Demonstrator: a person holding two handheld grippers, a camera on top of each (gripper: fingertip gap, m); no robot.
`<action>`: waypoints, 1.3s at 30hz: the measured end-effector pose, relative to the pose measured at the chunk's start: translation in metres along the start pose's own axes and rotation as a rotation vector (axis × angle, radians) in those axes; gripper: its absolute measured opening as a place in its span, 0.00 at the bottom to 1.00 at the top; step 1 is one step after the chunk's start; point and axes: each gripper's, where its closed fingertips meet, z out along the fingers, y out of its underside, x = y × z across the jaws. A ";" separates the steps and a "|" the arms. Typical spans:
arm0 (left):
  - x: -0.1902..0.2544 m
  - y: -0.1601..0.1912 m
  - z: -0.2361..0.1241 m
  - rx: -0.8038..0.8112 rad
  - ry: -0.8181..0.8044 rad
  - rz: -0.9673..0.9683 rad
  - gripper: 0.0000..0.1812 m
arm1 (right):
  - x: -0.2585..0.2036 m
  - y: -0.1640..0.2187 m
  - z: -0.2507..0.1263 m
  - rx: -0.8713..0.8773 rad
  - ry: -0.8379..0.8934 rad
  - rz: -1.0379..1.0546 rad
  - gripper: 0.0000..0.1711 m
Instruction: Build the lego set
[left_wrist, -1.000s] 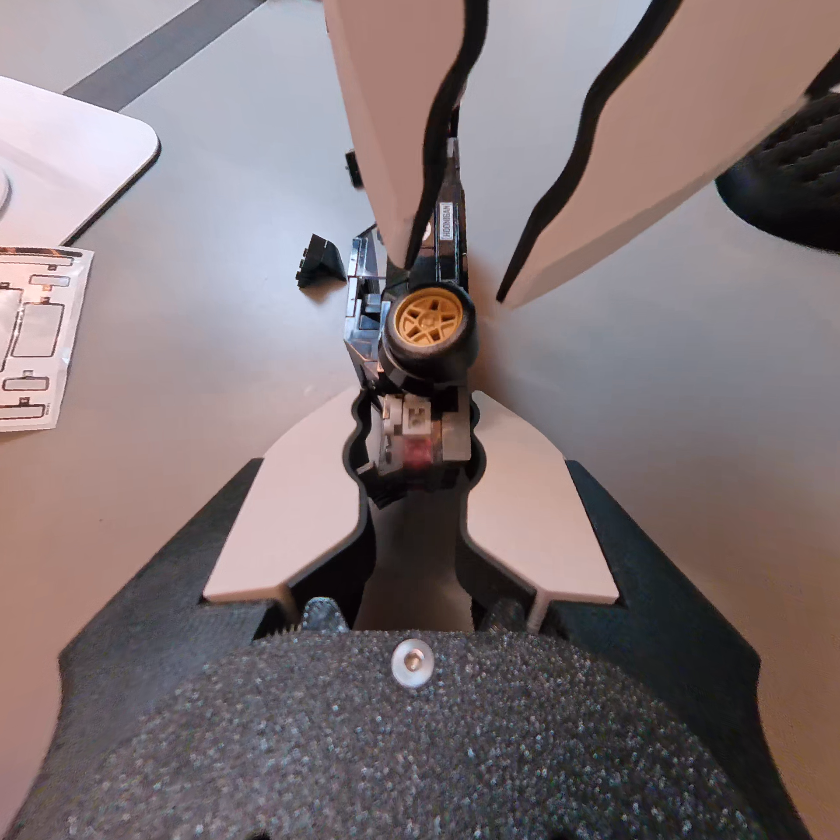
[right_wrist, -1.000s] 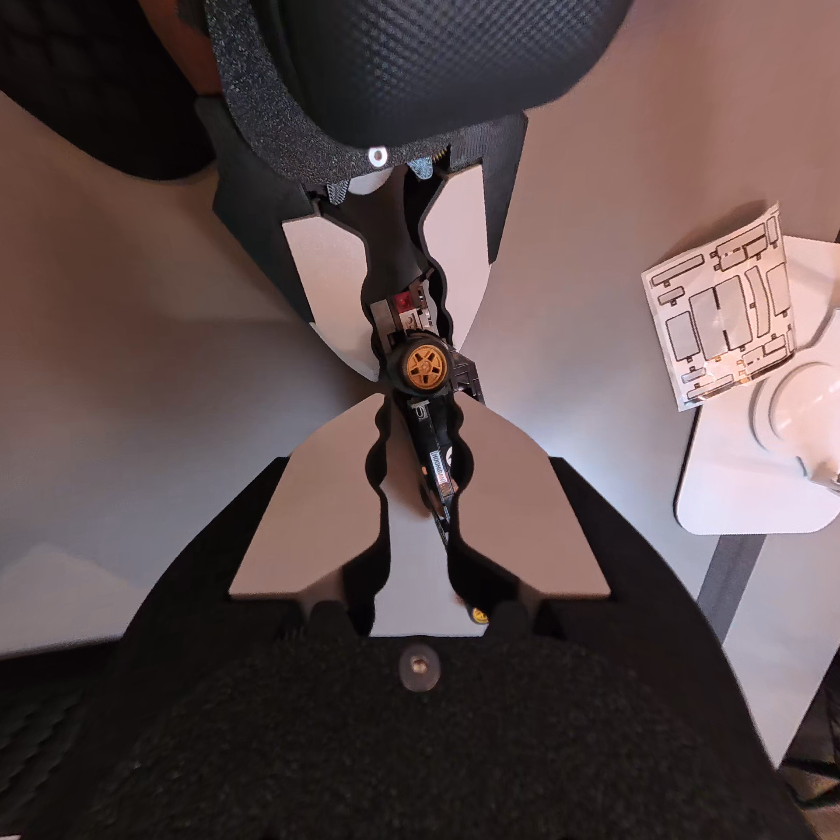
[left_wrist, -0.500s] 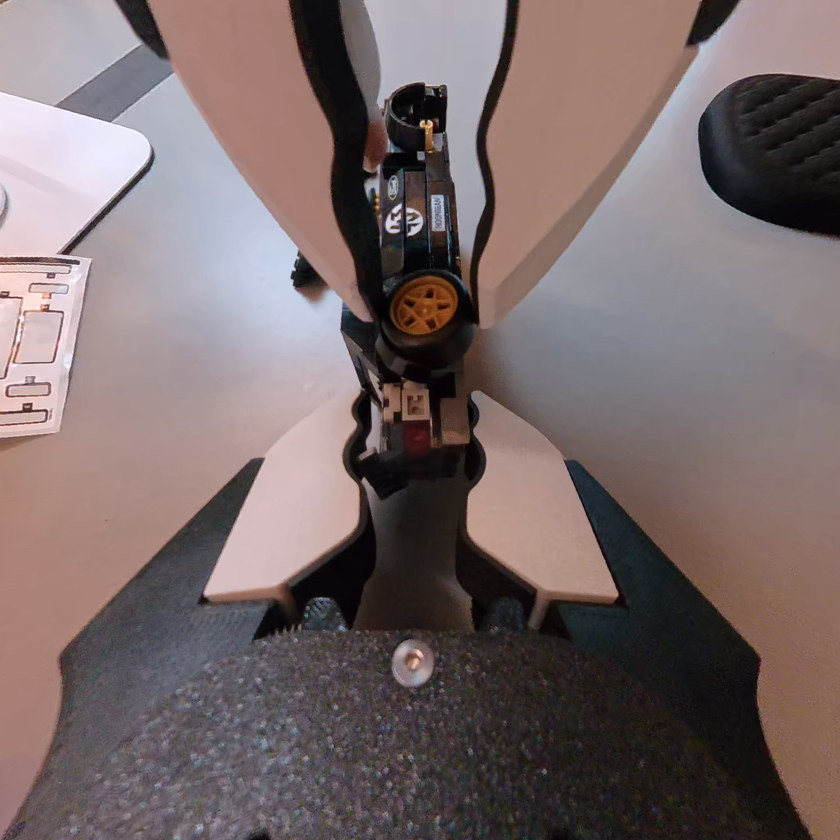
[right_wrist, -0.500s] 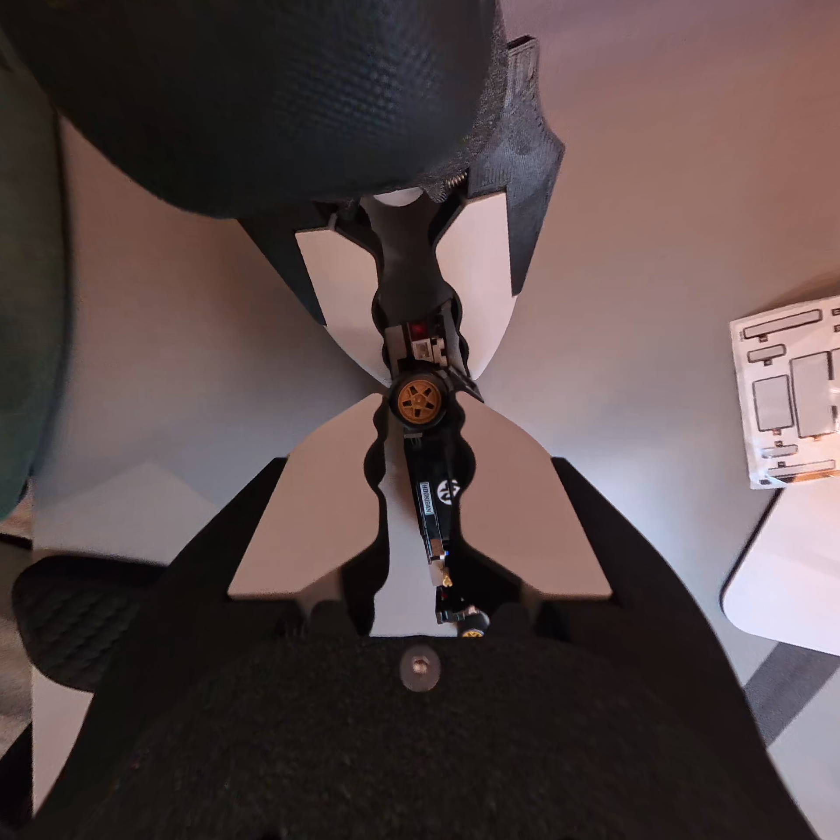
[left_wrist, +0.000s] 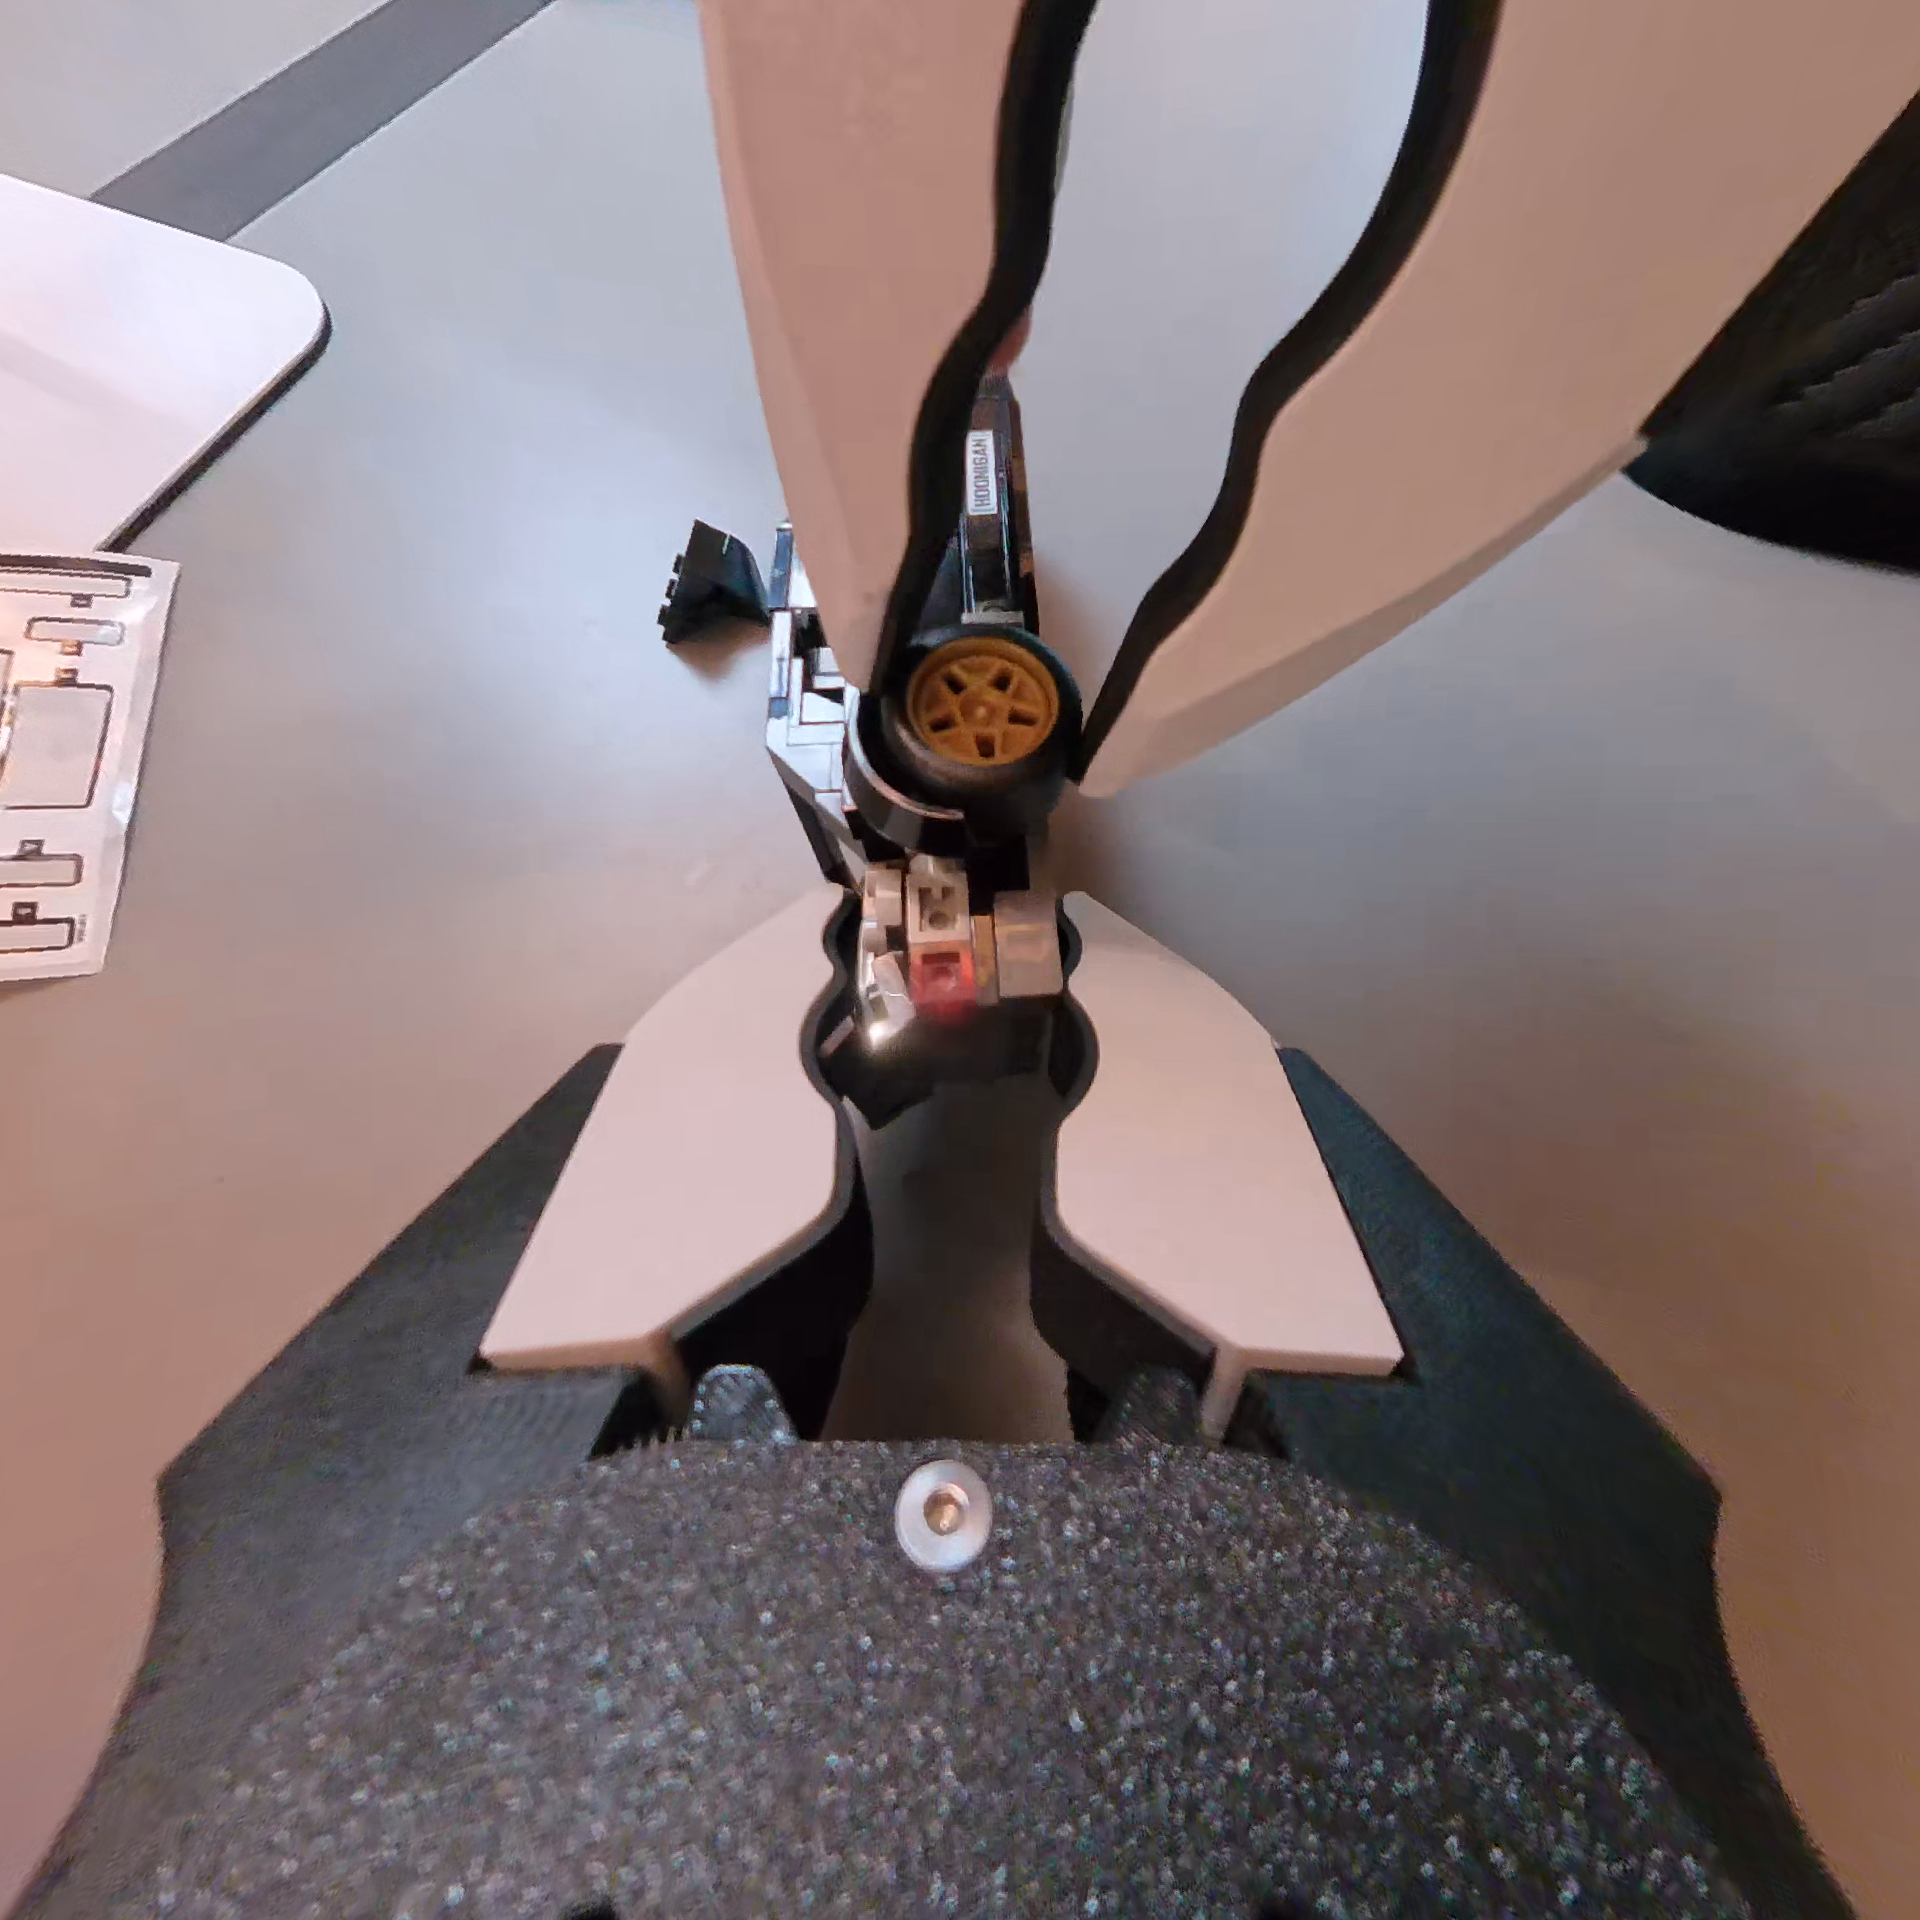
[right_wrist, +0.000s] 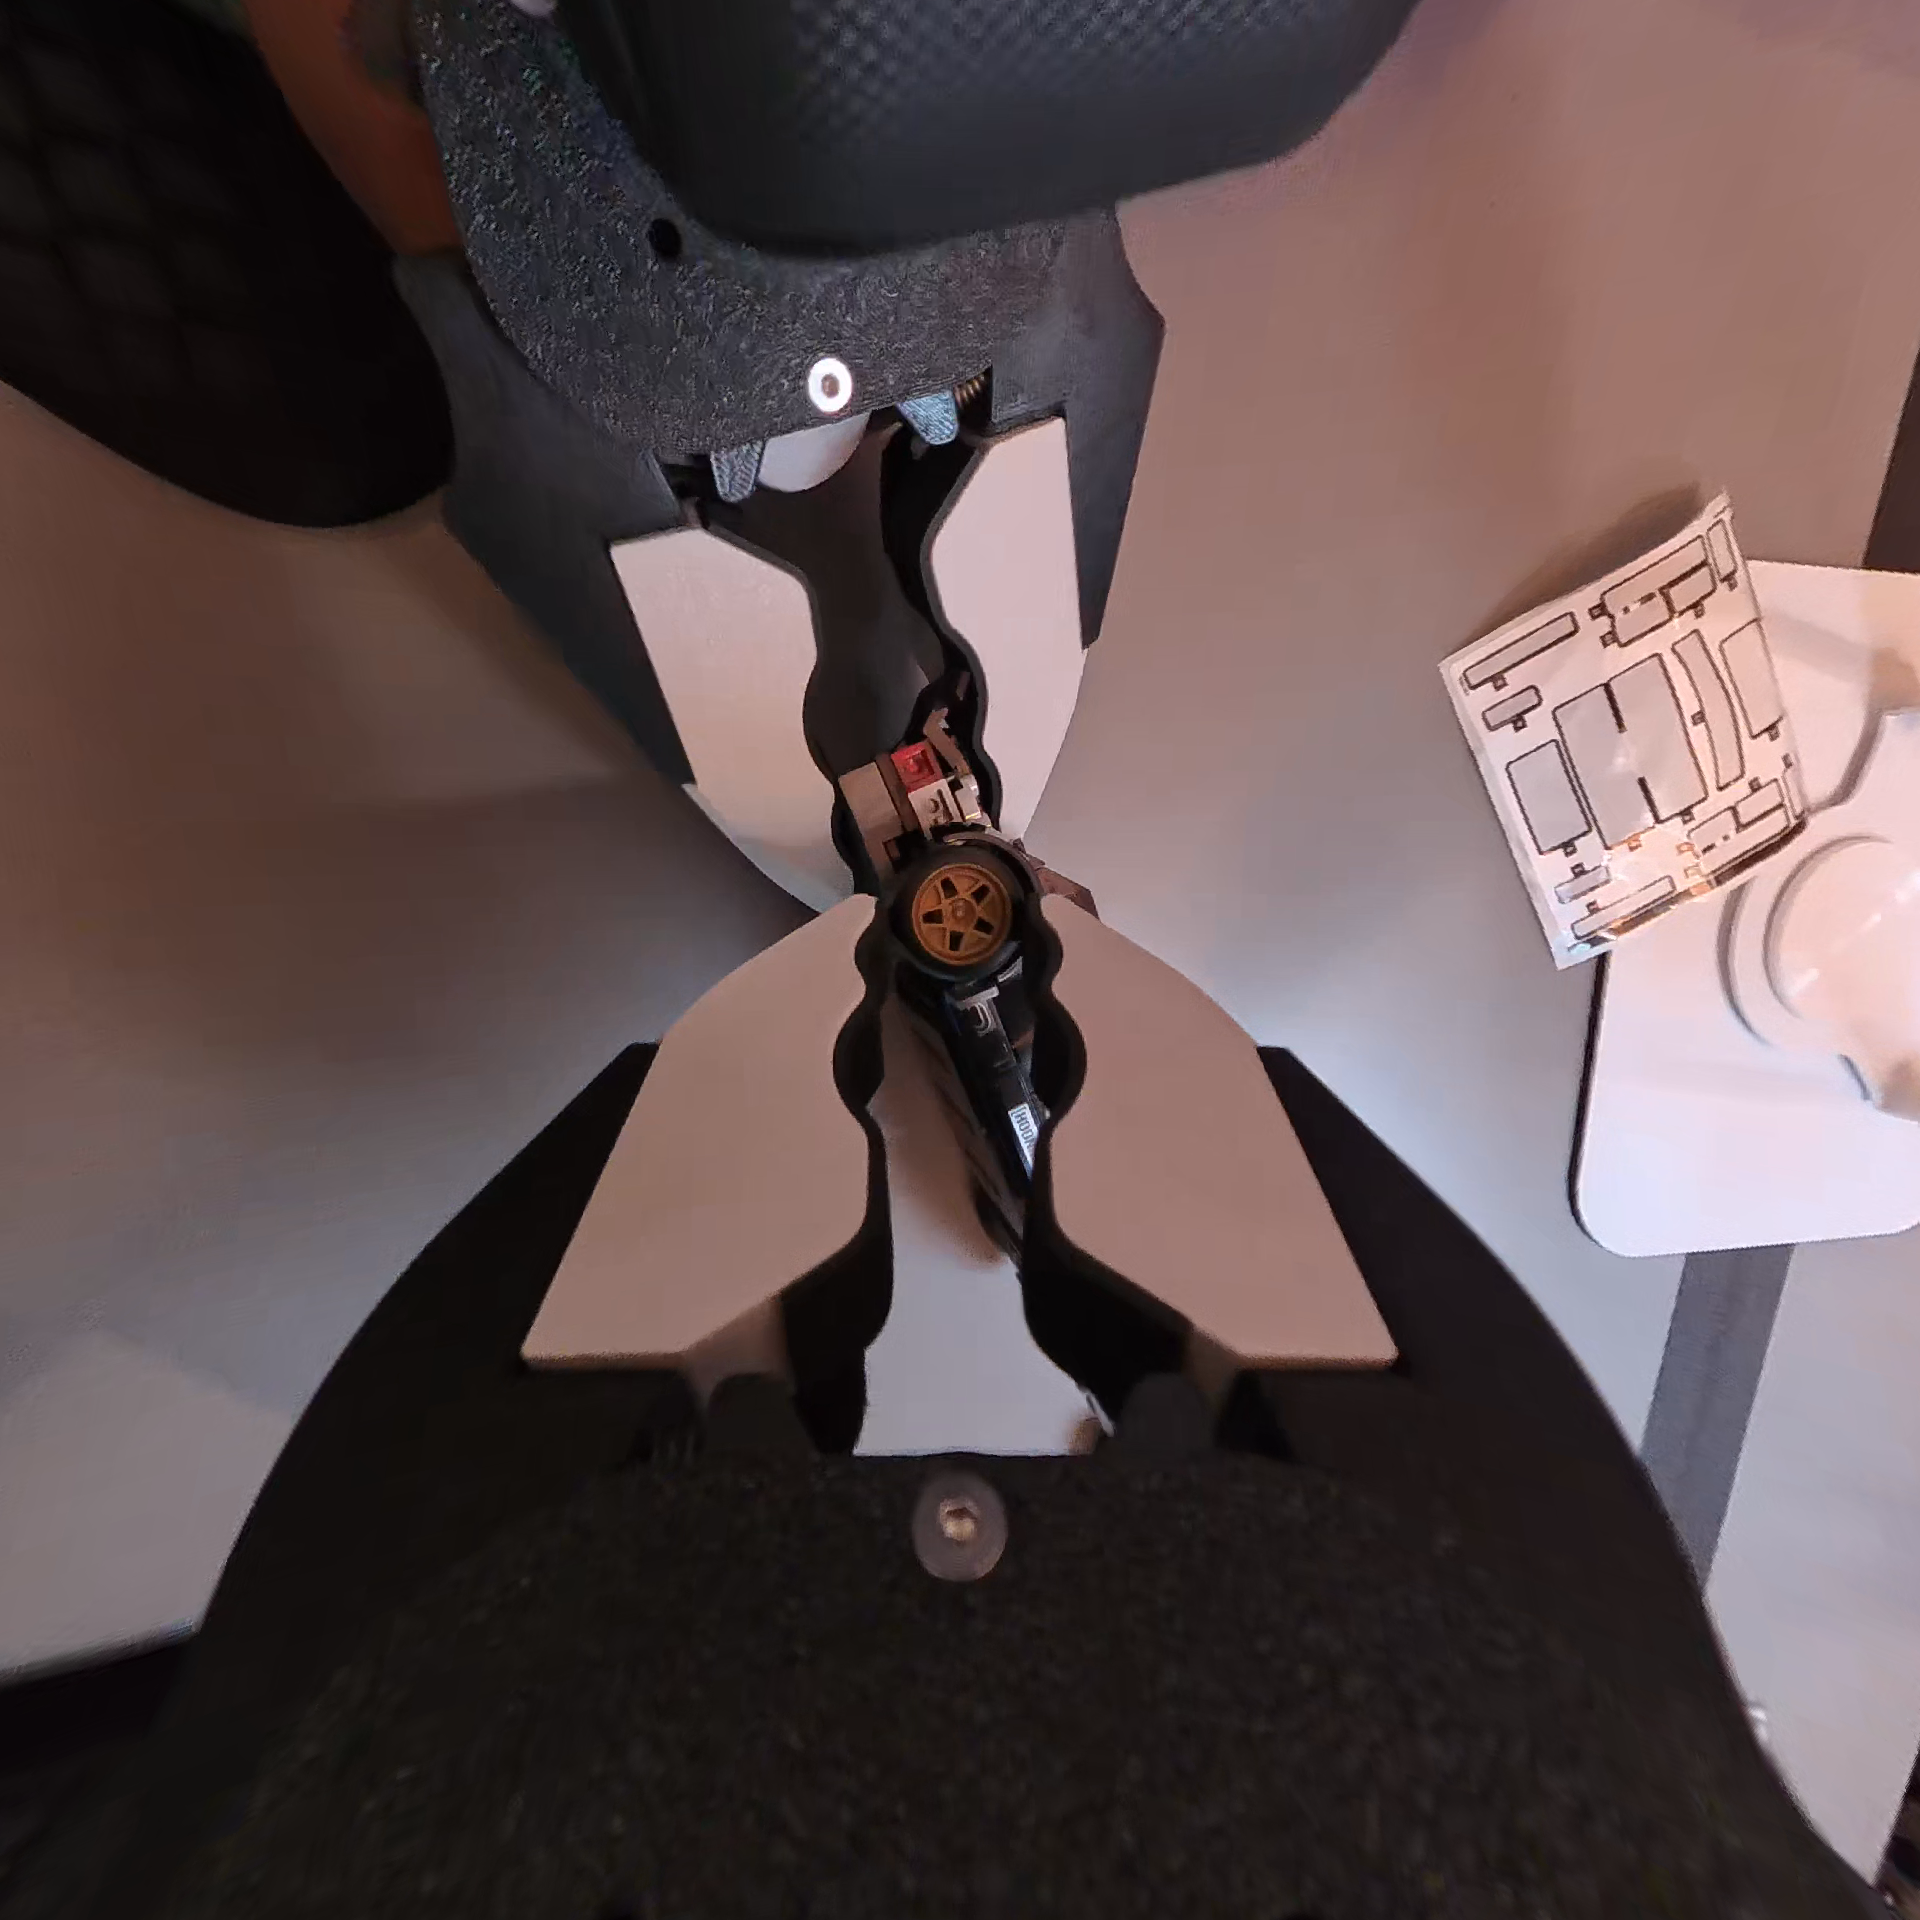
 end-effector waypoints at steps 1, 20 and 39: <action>0.000 0.000 0.000 0.001 -0.001 0.002 0.19 | 0.000 0.000 0.000 0.002 -0.010 0.005 0.14; 0.000 0.002 0.004 0.002 0.005 -0.009 0.21 | -0.004 0.002 -0.004 -0.096 -0.033 -0.141 0.09; 0.002 -0.001 0.002 0.018 0.013 -0.005 0.21 | 0.000 0.002 -0.025 -0.005 0.042 -0.123 0.13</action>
